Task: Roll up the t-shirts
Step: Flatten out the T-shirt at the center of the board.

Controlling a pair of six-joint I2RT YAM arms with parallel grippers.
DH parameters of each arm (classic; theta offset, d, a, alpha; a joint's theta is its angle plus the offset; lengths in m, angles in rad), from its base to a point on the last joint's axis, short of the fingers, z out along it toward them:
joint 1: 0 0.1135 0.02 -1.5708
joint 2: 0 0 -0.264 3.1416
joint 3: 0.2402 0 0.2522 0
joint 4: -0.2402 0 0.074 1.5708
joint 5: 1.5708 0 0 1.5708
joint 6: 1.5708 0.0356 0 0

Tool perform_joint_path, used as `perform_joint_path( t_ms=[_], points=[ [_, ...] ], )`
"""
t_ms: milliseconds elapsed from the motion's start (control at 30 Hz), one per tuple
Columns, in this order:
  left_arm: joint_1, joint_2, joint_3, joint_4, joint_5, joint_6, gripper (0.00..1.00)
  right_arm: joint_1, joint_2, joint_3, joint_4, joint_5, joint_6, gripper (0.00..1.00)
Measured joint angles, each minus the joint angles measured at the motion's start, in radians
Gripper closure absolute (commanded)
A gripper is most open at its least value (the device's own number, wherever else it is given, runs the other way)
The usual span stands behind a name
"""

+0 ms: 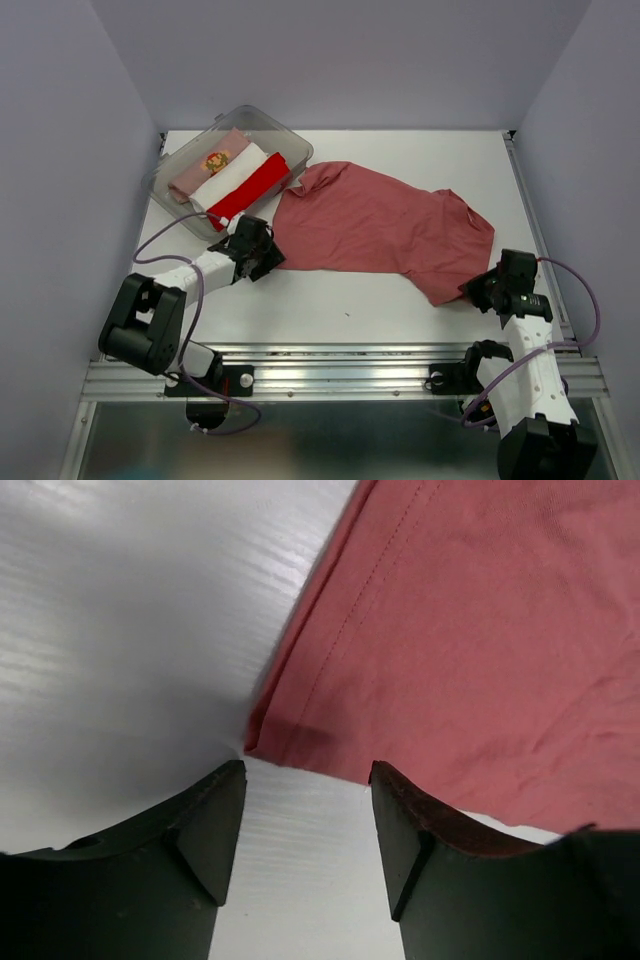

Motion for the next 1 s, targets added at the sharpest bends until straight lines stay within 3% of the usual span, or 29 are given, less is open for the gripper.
perform_joint_path(
  t_ms=[67, 167, 200, 267, 300, 333, 567, 767, 867, 1000],
  points=[
    [-0.005, 0.025, 0.013, 0.022, -0.003, -0.001, 0.43, 0.000, 0.000, 0.000, 0.000, 0.000, 0.000, 0.99],
    [-0.008, 0.065, 0.038, 0.043, -0.005, 0.000, 0.61, 0.000, 0.005, 0.000, 0.004, 0.000, 0.000, 0.99],
    [-0.009, 0.076, 0.044, 0.049, -0.005, 0.002, 0.74, 0.000, 0.005, 0.000, 0.005, 0.000, 0.000, 0.99],
    [-0.012, 0.100, 0.049, 0.055, -0.006, 0.007, 0.84, 0.000, 0.004, 0.000, 0.005, 0.001, 0.000, 0.99],
    [-0.013, 0.106, 0.051, 0.059, -0.005, 0.008, 0.97, 0.000, 0.004, 0.000, 0.005, 0.001, 0.000, 0.99],
    [-0.015, 0.111, 0.054, 0.063, -0.005, 0.010, 1.00, 0.000, 0.004, 0.000, 0.005, 0.001, 0.000, 0.99],
    [-0.018, 0.111, 0.058, 0.059, -0.003, 0.028, 1.00, 0.000, 0.003, 0.000, 0.005, 0.008, 0.000, 0.99],
    [-0.018, 0.034, 0.125, -0.046, -0.032, 0.070, 1.00, 0.000, 0.026, 0.033, 0.005, 0.040, -0.010, 0.99],
    [-0.019, -0.067, 0.235, -0.084, -0.056, 0.111, 1.00, 0.000, 0.095, 0.138, 0.026, 0.071, -0.027, 0.99],
    [-0.019, -0.091, 0.415, -0.150, -0.066, 0.165, 1.00, 0.000, 0.180, 0.341, 0.024, 0.121, -0.067, 0.99]
  ],
)
